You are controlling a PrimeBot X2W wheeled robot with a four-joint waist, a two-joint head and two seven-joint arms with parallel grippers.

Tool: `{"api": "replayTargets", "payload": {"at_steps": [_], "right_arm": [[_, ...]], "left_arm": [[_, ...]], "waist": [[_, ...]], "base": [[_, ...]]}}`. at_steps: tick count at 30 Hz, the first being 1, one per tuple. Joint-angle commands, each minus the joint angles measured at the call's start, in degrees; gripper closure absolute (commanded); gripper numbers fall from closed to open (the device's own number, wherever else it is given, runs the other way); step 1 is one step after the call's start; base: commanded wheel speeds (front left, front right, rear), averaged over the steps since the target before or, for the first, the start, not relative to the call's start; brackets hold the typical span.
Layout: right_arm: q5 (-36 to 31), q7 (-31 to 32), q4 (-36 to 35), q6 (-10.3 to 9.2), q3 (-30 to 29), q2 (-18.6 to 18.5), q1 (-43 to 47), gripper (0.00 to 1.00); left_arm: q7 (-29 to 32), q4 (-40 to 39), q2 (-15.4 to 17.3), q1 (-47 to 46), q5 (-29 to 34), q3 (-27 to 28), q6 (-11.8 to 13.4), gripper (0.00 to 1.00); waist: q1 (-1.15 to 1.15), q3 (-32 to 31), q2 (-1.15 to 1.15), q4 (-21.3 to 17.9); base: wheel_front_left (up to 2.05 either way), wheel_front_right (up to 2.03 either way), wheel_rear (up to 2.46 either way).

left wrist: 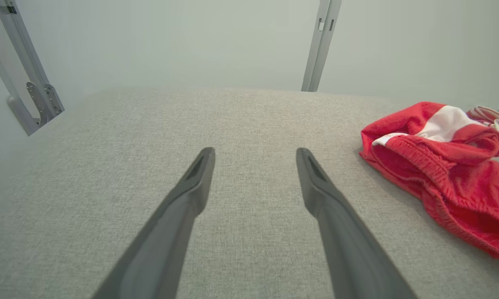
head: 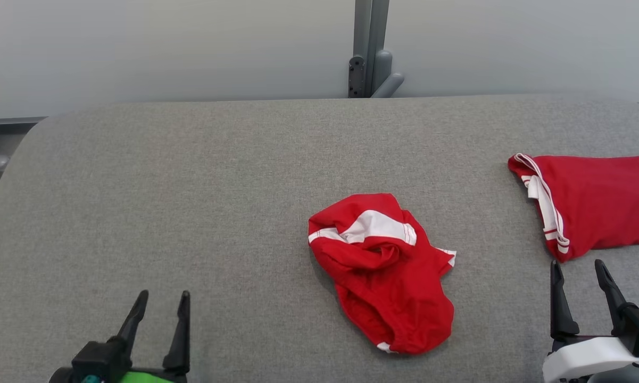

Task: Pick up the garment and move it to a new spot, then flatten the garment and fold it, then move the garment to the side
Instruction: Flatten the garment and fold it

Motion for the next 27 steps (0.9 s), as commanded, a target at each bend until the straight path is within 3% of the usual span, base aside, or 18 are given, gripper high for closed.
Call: {"api": "replayTargets", "payload": {"at_steps": [1, 7, 15, 27], "right_arm": [[0.06, -0.16, -0.11, -0.09, -0.07, -0.17, -0.89, 0.00], [0.24, -0.17, -0.19, -0.09, 0.48, -0.19, -1.69, 0.00], [0.82, -0.17, -0.29, -0.09, 0.31, -0.17, -2.55, 0.00], [0.85, -0.17, -0.97, -0.09, -0.06, -0.16, -5.21, 0.00]], "left_arm": [[-0.16, 0.19, -0.14, -1.88, -0.96, -1.62, -0.14, 0.00], [5.87, -0.46, -0.78, -7.09, -7.41, -10.43, -0.14, 0.00], [12.85, -6.43, 2.87, -9.01, -12.36, -26.81, -0.14, 0.00], [12.79, -2.96, 5.93, -16.51, -17.41, -41.56, -0.14, 0.00]], "waist": [[0.00, 0.38, 0.00, -0.19], [0.00, 1.48, 0.00, -1.66], [0.00, 4.18, 0.00, -3.96], [0.00, 9.53, 0.00, -6.75]], "base": [[0.00, 0.00, 0.00], [0.00, 0.00, 0.00], [0.00, 0.00, 0.00], [0.00, 0.00, 0.00]]}}
